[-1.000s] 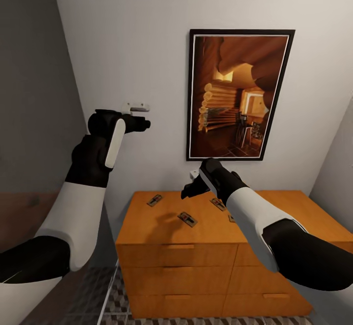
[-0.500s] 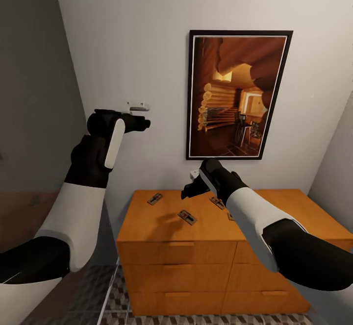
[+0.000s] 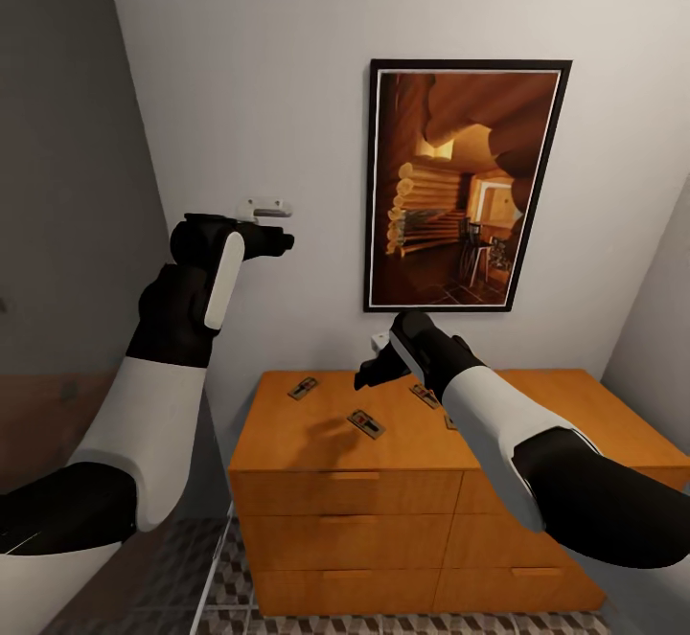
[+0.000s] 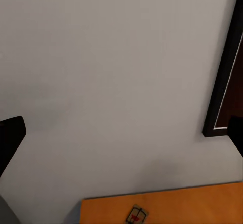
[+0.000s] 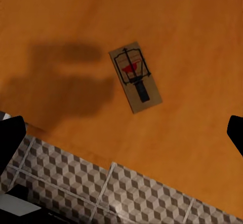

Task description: Take the four mousetraps from the cabinet in the bathroom and place them on the bathroom floor. Make sure all four end up on the same floor surface, and ensure that at least two of them are either under or directly next to the same bathroom sink.

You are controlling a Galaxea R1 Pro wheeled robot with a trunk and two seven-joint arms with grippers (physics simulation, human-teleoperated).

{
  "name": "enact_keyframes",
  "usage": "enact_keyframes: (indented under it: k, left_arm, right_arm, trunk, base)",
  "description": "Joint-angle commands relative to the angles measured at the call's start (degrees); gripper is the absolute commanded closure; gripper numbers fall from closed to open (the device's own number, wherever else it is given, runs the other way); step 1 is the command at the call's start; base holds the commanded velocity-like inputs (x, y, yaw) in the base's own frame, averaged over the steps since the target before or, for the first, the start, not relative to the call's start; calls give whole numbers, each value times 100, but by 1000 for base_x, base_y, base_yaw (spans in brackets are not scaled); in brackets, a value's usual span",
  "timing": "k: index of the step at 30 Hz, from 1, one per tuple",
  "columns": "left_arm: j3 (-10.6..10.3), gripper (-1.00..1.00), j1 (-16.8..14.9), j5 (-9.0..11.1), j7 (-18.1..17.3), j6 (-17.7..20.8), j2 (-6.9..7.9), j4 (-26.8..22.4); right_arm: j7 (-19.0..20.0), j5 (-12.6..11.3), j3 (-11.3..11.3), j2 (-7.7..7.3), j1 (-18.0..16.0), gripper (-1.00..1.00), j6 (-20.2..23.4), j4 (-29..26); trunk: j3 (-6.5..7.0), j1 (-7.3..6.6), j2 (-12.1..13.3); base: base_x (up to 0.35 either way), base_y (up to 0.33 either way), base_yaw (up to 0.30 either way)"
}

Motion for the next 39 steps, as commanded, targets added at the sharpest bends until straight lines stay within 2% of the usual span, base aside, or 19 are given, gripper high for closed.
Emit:
enact_keyframes:
  k: [1,13,28,39]
  left_arm:
    - [-5,-100,-2,57,56,19,1,-3]
    - [-12,-100,-2,57,56,19,0,13]
    - [-6,-100,-2,57,56,19,0,-12]
    - [-11,-100,-2,57,56,19,-1,-15]
  right_arm:
    - [1,-4,14,0,-3,-100,19,-1]
    - [3,8,30,0,-3,-100,19,12]
    - [25,16,186,0,-6,-100,19,7]
    - [48,16,218,0,-152,-100,19,10]
  trunk:
    - [-3,2,-4]
    - [-3,2,-4]
    - [-3,2,-4]
    - [-3,2,-4]
  base:
    - [-3,0,0]
    - [-1,0,0]
    - [0,0,0]
    - [0,0,0]
